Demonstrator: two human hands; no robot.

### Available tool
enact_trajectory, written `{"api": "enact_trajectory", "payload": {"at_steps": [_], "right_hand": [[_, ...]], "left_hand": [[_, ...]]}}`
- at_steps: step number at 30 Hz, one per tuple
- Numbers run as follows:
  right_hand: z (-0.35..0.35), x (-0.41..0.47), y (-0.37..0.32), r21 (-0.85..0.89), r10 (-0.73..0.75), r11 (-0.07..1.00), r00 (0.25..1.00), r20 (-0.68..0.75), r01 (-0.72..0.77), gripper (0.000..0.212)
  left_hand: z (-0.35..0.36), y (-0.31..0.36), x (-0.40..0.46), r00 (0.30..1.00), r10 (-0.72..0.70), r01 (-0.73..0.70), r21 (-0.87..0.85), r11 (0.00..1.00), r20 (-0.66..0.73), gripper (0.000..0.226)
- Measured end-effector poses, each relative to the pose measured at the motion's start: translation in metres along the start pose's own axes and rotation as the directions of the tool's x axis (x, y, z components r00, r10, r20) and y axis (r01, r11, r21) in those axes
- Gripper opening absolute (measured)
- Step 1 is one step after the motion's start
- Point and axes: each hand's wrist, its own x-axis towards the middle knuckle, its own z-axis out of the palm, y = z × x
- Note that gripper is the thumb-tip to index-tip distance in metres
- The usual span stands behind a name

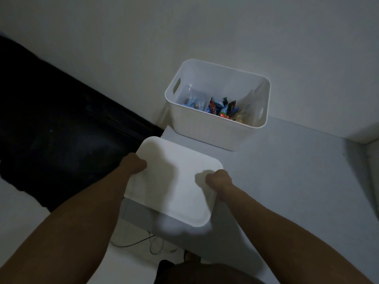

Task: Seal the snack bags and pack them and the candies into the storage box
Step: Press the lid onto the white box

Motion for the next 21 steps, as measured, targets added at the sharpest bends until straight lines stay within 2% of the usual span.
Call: {"api": "enact_trajectory", "payload": {"at_steps": [6, 10, 13, 16, 21], "right_hand": [[-0.006, -0.001, -0.009, 0.092, 0.104, 0.992, 0.981, -0.164, -0.089, 0.053], [-0.017, -0.006, -0.013, 0.139, 0.017, 0.99, 0.972, -0.236, 0.017, 0.052], [-0.027, -0.012, -0.019, 0.158, -0.079, 0.978, 0.945, -0.316, 0.135, 0.04], [-0.037, -0.02, -0.032, 0.14, -0.158, 0.963, 0.903, -0.4, 0.231, 0.024], [-0.072, -0.035, -0.057, 0.137, -0.291, 0.903, 0.815, -0.501, 0.407, 0.017]], "left_hand": [[-0.013, -0.002, 0.004, 0.989, -0.047, 0.018, -0.203, 0.979, -0.137, 0.07], [-0.025, 0.001, 0.007, 0.952, -0.122, 0.025, -0.322, 0.946, -0.282, 0.076], [-0.036, 0.01, 0.008, 0.915, -0.176, 0.03, -0.372, 0.928, -0.363, 0.077], [-0.048, 0.022, 0.007, 0.872, -0.183, -0.029, -0.42, 0.907, -0.455, 0.077], [-0.078, 0.057, 0.003, 0.837, -0.155, -0.137, -0.476, 0.869, -0.525, 0.078]]}}
